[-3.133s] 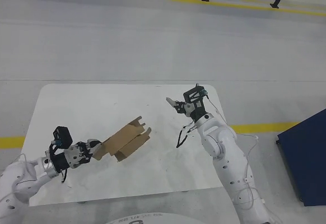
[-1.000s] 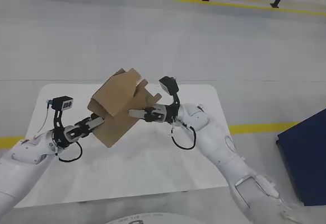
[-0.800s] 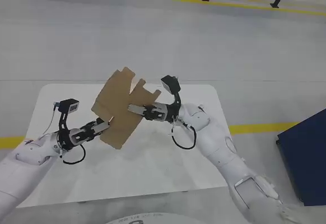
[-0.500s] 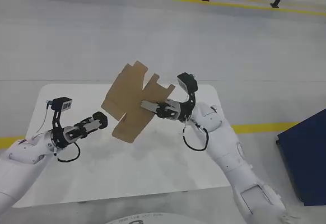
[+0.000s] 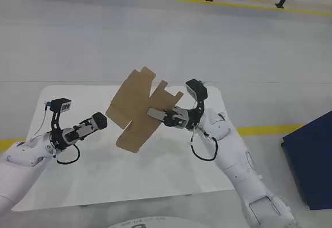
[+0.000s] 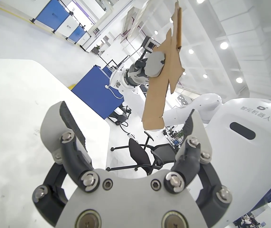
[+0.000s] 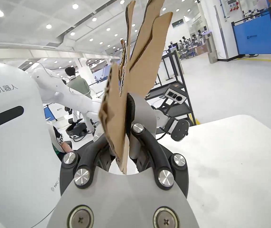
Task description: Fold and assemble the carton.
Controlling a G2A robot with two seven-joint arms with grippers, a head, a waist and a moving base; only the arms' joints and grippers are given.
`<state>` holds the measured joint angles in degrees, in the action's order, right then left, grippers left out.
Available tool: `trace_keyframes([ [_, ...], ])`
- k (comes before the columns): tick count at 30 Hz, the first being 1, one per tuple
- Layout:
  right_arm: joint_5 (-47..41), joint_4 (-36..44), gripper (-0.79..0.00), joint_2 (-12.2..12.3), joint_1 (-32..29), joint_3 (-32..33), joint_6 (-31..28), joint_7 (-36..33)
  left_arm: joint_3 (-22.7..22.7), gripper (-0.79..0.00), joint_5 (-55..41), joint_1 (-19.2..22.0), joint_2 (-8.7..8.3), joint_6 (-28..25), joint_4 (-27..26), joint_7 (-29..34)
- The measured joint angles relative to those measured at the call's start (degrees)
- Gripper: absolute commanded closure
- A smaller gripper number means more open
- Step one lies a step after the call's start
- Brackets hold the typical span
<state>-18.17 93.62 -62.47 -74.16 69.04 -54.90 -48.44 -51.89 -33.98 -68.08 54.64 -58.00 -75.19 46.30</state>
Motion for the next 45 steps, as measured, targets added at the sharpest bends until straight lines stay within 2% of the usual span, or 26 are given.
trace_keyframes([
  [3, -14.5, -1.2, 0.0, 0.4, 2.9, -1.9, 9.6, -6.9, 0.0, -0.785, 0.0, 0.0, 0.0, 0.0, 0.0, 0.0],
  [4, -23.2, -1.8, 0.0, 0.5, 3.8, -1.8, 13.9, -11.1, 0.0, -0.785, 0.0, 0.0, 0.0, 0.0, 0.0, 0.0],
  [7, -40.6, -6.0, 0.0, 0.6, 6.0, -0.5, 23.3, -18.2, 0.0, -0.785, 0.0, 0.0, 0.0, 0.0, 0.0, 0.0],
  [10, -49.3, -7.1, 0.0, 0.4, 6.6, -0.9, 30.1, -19.9, 0.0, -0.785, 0.0, 0.0, 0.0, 0.0, 0.0, 0.0],
  [18, -48.7, -7.0, 0.0, 0.4, 6.4, -1.5, 30.6, -19.0, 0.0, -0.785, 0.0, 0.0, 0.0, 0.0, 0.0, 0.0],
  [21, -54.0, -8.8, 0.0, 0.3, 8.1, -2.4, 41.1, -17.9, 0.0, -0.785, 0.0, 0.0, 0.0, 0.0, 0.0, 0.0],
  [25, -67.9, -15.2, 0.0, -0.3, 12.1, -3.8, 65.6, -10.8, 0.0, -0.785, 0.0, 0.0, 0.0, 0.0, 0.0, 0.0],
  [29, -70.1, -19.7, 0.0, -0.8, 15.4, -5.9, 81.5, -3.6, 0.0, -0.785, 0.0, 0.0, 0.0, 0.0, 0.0, 0.0],
  [31, -71.5, -20.9, 0.0, -1.0, 16.3, -6.6, 86.5, -1.3, 0.0, -0.785, 0.0, 0.0, 0.0, 0.0, 0.0, 0.0],
  [34, -73.9, -21.8, 0.0, -1.4, 16.8, -6.9, 91.0, -0.6, 0.0, -0.785, 0.0, 0.0, 0.0, 0.0, 0.0, 0.0],
  [45, -82.8, -23.9, 0.0, -2.1, 17.2, -6.9, 103.4, 2.7, 0.0, -0.785, 0.0, 0.0, 0.0, 0.0, 0.0, 0.0],
])
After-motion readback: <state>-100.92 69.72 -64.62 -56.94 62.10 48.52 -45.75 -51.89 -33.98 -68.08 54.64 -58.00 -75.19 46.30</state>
